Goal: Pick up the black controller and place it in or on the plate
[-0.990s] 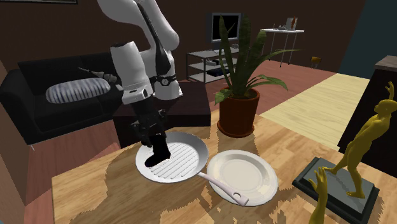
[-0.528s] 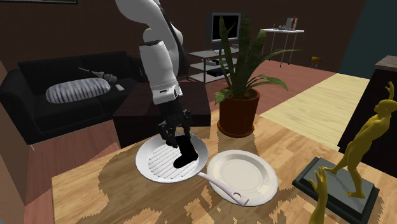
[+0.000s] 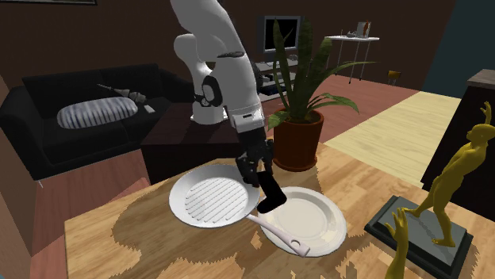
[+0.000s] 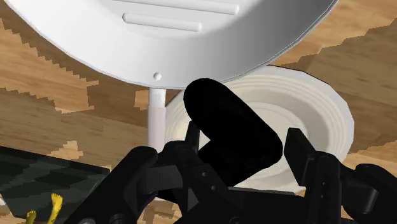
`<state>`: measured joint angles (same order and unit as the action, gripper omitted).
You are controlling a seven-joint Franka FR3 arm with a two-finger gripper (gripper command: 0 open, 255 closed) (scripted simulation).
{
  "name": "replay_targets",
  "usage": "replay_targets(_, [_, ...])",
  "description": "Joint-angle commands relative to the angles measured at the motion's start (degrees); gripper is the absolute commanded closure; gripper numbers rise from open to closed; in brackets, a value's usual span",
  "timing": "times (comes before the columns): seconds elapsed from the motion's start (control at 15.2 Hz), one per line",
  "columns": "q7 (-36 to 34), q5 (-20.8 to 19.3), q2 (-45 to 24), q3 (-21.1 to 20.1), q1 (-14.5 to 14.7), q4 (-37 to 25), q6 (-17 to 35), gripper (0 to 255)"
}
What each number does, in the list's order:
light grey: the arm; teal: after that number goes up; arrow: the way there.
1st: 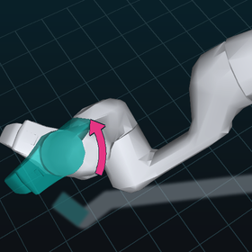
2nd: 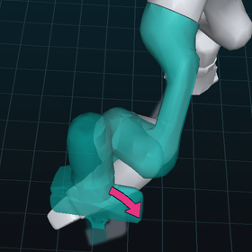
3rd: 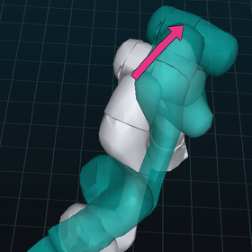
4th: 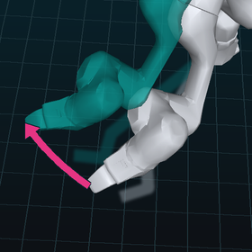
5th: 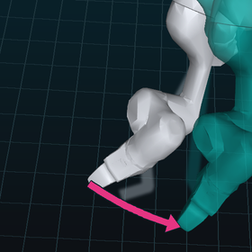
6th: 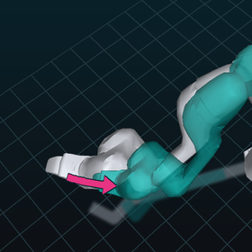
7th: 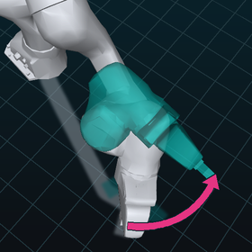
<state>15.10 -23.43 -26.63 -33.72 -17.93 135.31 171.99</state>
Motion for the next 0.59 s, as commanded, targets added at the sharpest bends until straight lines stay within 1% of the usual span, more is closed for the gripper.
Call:
replay_targets(0.0, [-3.11, -0.22, -0.7, 1.76, 4.8, -2.48, -0.95, 255])
replay_targets(0.2, [-7.51, -0.99, -2.44, 4.44, 11.58, -6.64, -2.42, 255])
replay_targets(0.4, [-11.29, -1.57, -4.51, 6.61, 17.58, -11.23, -4.24, 255])
replay_targets(0.53, [-11.93, -2.43, -5.79, 8.05, 18.76, -11.62, -3.15, 255])
